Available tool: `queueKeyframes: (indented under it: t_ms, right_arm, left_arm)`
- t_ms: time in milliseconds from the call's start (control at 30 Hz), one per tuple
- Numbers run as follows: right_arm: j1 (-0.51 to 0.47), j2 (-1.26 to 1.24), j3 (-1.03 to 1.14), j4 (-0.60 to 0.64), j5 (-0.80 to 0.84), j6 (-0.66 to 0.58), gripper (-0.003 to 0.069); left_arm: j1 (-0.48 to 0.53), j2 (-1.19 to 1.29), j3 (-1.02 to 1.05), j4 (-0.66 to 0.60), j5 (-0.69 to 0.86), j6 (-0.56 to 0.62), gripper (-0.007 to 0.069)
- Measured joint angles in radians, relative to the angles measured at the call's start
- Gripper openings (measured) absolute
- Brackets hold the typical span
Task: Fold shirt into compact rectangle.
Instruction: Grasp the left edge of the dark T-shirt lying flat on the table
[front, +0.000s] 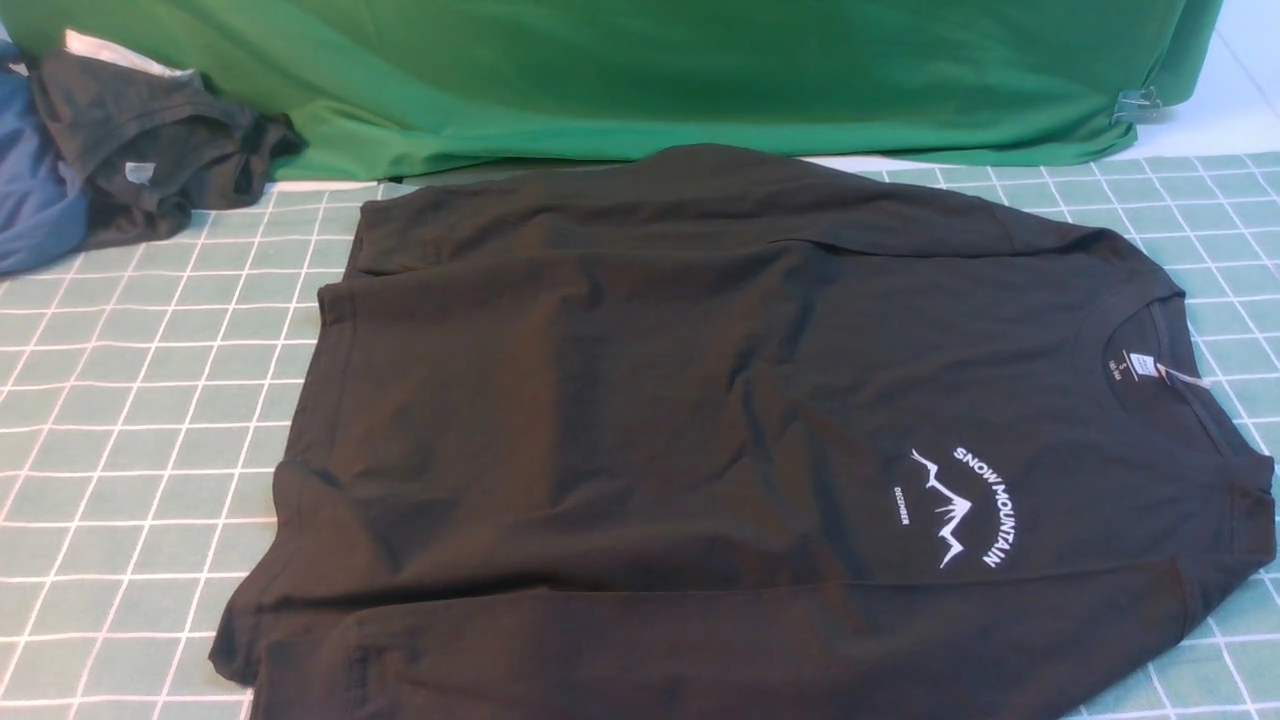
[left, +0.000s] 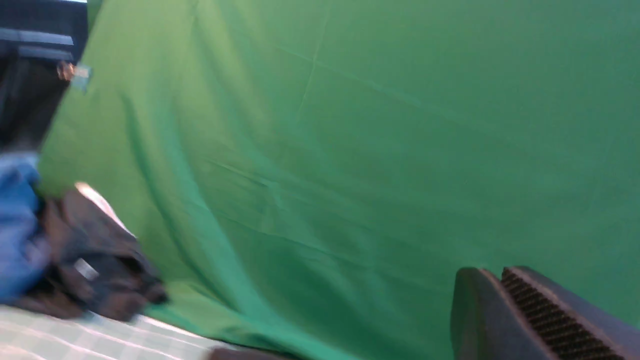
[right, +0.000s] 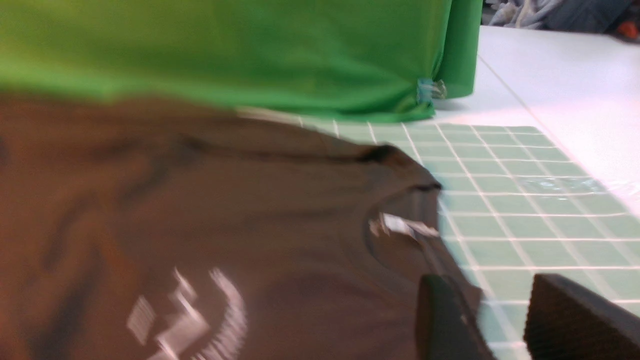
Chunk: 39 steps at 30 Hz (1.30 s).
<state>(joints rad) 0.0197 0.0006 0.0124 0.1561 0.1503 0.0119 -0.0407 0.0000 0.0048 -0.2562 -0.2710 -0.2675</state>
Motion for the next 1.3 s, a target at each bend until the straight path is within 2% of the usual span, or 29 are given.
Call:
queueKeyframes:
  t_ms: [67,100,167,233,267,367,400,500,533,600,700,800,933,967,1000,1067,1133,1200,1300]
  right_arm:
    - [0.000,0.000,0.000,0.083,-0.093,0.156,0.0240]
    - [0.000,0.000,0.000,0.087,-0.100,0.184,0.0240]
    - [0.000,0.000,0.000,0.116,-0.169,0.310,0.0240]
    - [0.000,0.000,0.000,0.125,-0.199,0.368,0.0240]
    - [0.000,0.000,0.000,0.128,-0.215,0.386,0.0240]
    - [0.000,0.000,0.000,0.130,-0.246,0.406,0.0240]
    - [0.000,0.000,0.000,0.131,-0.255,0.407,0.0240]
    - [0.000,0.000,0.000,0.132,-0.288,0.428,0.0240]
    - [0.001,0.000,-0.006,0.133,-0.273,0.438,0.0240]
    - [0.008,-0.001,-0.032,0.135,-0.222,0.441,0.0232]
    - [0.040,0.013,-0.134,0.135,-0.112,0.390,0.0147]
    - [0.096,0.103,-0.292,0.136,0.023,0.239,0.0047]
    - [0.164,0.278,-0.466,0.136,0.206,0.107,0.0027]
    - [0.192,0.341,-0.513,0.136,0.283,0.076,0.0027]
    - [0.195,0.352,-0.520,0.136,0.283,0.070,0.0026]
    - [0.237,0.471,-0.588,0.137,0.399,0.000,0.0025]
    - [0.265,0.527,-0.609,0.138,0.447,-0.039,0.0025]
    - [0.295,0.576,-0.612,0.139,0.474,-0.063,0.0025]
    - [0.327,0.595,-0.613,0.139,0.481,-0.073,0.0025]
  left_arm:
    - [0.000,0.000,0.000,-0.003,-0.085,-0.125,0.0015]
    - [0.000,0.000,0.000,-0.003,-0.096,-0.125,0.0015]
    - [0.000,0.004,-0.004,-0.001,-0.221,-0.212,0.0015]
    - [0.000,0.019,-0.033,-0.001,-0.228,-0.247,0.0015]
    - [0.000,0.037,-0.076,-0.001,-0.184,-0.265,0.0015]
    - [0.000,0.163,-0.347,0.037,0.237,-0.270,0.0015]
    - [0.000,0.195,-0.378,0.045,0.325,-0.254,0.0015]
    - [0.000,0.420,-0.595,0.058,0.806,-0.111,0.0015]
    - [0.000,0.494,-0.646,0.056,0.922,-0.061,0.0015]
    - [0.000,0.597,-0.679,0.049,1.049,-0.009,0.0015]
    - [0.000,0.806,-0.700,0.035,1.190,0.110,0.0015]
    - [-0.003,0.991,-0.700,0.027,1.224,0.148,0.0010]
    - [-0.070,1.152,-0.701,0.049,1.225,0.139,0.0002]
    - [-0.114,1.187,-0.701,0.070,1.213,0.116,0.0002]
    - [-0.122,1.192,-0.701,0.075,1.209,0.116,0.0002]
    - [-0.237,1.249,-0.701,0.180,1.164,0.014,0.0002]
    - [-0.286,1.279,-0.701,0.256,1.156,-0.056,0.0002]
    - [-0.315,1.306,-0.701,0.338,1.155,-0.141,0.0002]
    - [-0.311,1.327,-0.701,0.399,1.138,-0.189,0.0006]
